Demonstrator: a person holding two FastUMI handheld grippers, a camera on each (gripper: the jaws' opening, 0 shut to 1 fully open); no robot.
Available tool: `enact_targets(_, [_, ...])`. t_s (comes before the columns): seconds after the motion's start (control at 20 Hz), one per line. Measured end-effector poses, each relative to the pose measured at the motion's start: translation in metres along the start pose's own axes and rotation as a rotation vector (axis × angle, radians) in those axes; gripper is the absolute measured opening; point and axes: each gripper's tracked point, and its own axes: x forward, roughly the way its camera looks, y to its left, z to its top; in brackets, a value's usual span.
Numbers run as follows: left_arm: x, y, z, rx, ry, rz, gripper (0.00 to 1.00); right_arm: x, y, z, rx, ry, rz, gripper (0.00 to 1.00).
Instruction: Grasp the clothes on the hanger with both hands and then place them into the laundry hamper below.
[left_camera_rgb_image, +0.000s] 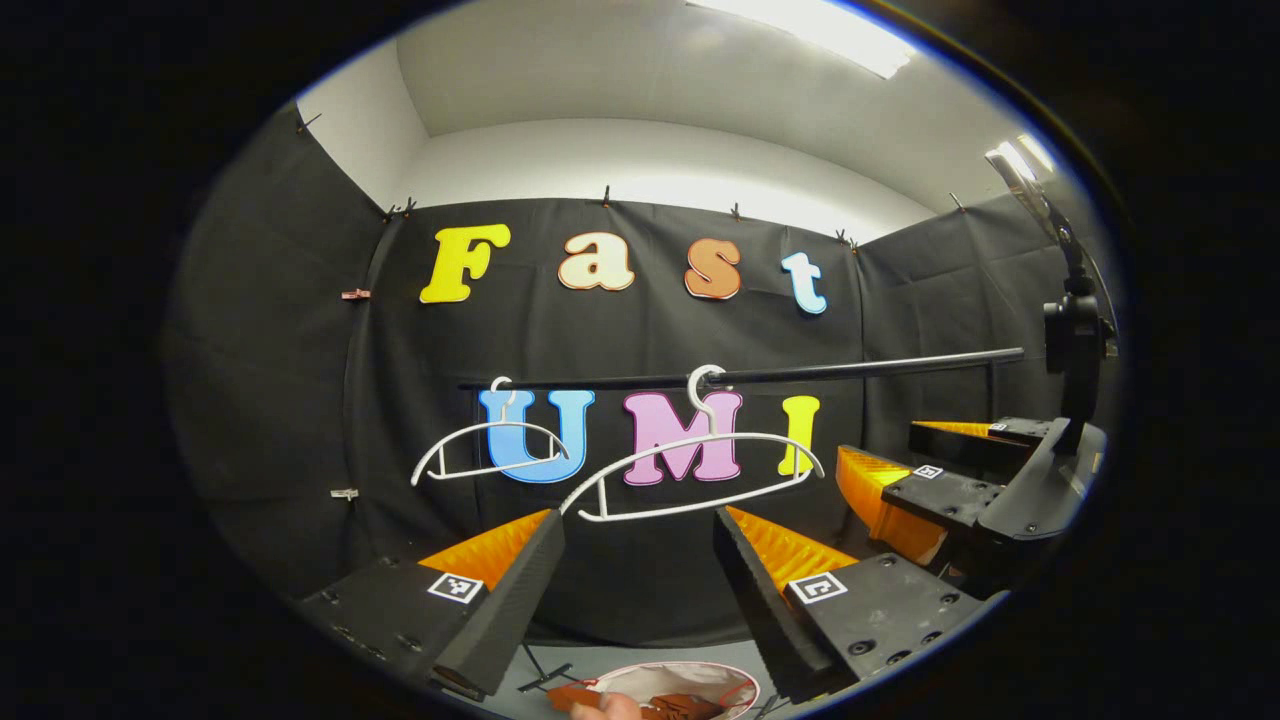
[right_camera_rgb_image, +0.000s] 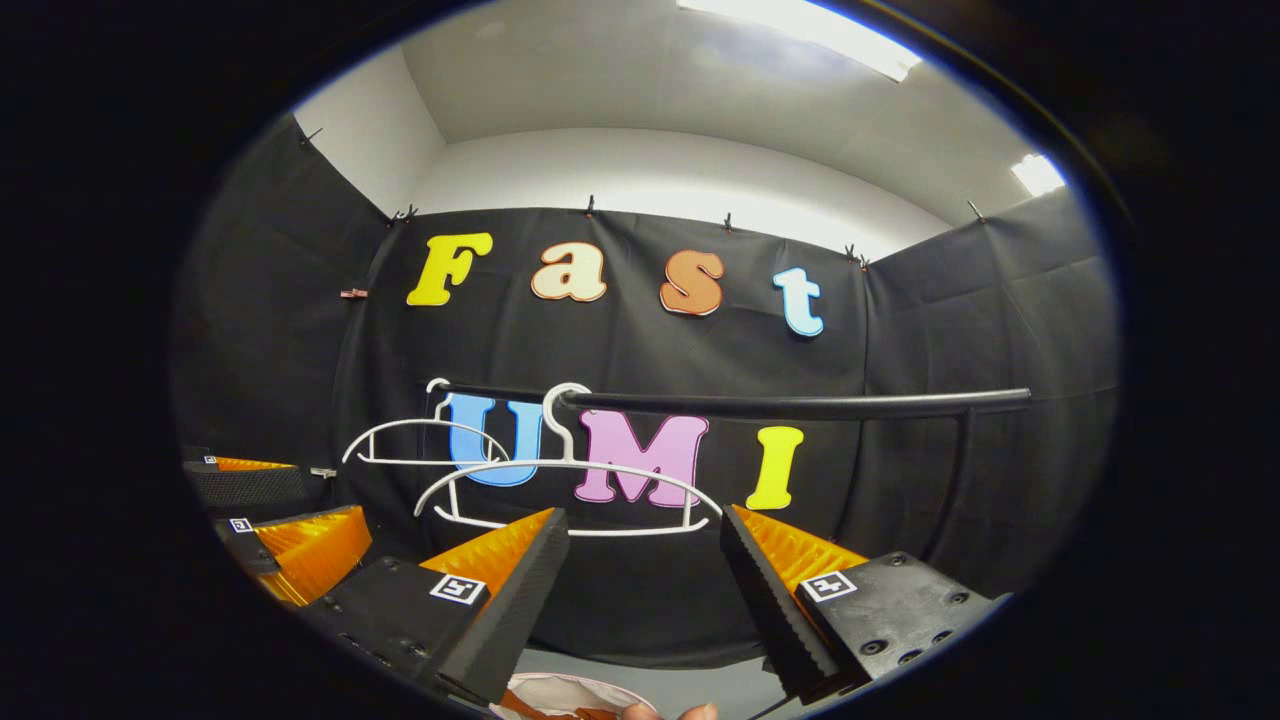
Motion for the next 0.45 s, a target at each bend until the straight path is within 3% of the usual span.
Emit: enact_targets(0.45, [0.0003, -0.0016, 0.0019, 0.014, -0.008, -0.014, 0.95, 0.0018, -0.0018, -0.0016, 0.005, 0.004, 0.008, 0.98])
